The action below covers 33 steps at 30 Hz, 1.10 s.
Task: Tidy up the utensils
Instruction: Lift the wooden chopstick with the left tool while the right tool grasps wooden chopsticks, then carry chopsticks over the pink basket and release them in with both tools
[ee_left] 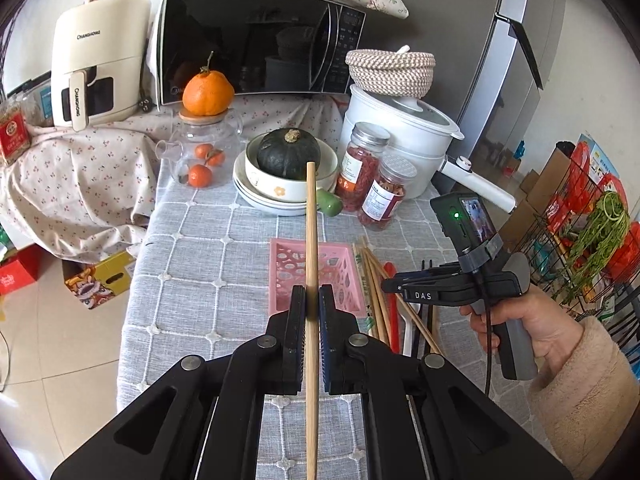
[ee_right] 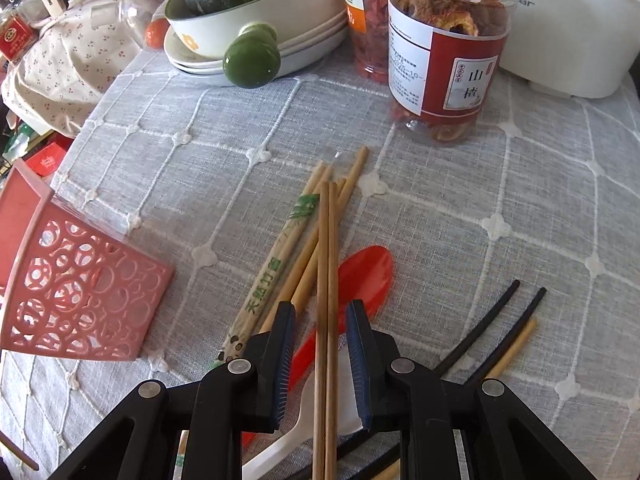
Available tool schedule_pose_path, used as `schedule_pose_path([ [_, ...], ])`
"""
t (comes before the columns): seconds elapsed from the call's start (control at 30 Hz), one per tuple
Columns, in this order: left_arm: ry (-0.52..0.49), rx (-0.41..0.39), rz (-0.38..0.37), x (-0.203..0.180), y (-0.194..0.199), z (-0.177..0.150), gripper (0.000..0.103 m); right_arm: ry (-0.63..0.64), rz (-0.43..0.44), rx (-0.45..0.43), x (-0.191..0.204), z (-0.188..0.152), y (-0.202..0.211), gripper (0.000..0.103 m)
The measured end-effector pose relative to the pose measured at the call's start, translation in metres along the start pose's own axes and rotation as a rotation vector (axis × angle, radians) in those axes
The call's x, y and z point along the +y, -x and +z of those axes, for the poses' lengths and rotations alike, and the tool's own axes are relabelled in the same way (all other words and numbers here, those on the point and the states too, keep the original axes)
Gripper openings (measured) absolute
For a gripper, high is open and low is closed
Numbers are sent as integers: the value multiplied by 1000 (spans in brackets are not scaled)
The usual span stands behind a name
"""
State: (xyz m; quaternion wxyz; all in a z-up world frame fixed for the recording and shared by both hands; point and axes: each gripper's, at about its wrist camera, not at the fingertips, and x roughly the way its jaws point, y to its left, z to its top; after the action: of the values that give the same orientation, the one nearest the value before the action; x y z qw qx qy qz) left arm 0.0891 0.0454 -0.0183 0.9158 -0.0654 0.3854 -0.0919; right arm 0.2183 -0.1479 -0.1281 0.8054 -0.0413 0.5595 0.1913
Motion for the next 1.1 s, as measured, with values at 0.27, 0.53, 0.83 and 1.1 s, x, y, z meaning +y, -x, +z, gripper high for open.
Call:
schedule_pose_path([
  [0.27,3,-18,12,2,5,0,6,-7,-37,-11,8,3,-9,9],
  [0.53,23,-95,6,5,22,6,6,-56,-16,-113,5,-8,42,8],
  [0.83,64,-284,-3,6,59,16,6,-70,47,-313,29,-33,131,8],
  [1.1,51,-443,-1,-6,83,19,6,-95,73,-516,37,-67,189,8],
])
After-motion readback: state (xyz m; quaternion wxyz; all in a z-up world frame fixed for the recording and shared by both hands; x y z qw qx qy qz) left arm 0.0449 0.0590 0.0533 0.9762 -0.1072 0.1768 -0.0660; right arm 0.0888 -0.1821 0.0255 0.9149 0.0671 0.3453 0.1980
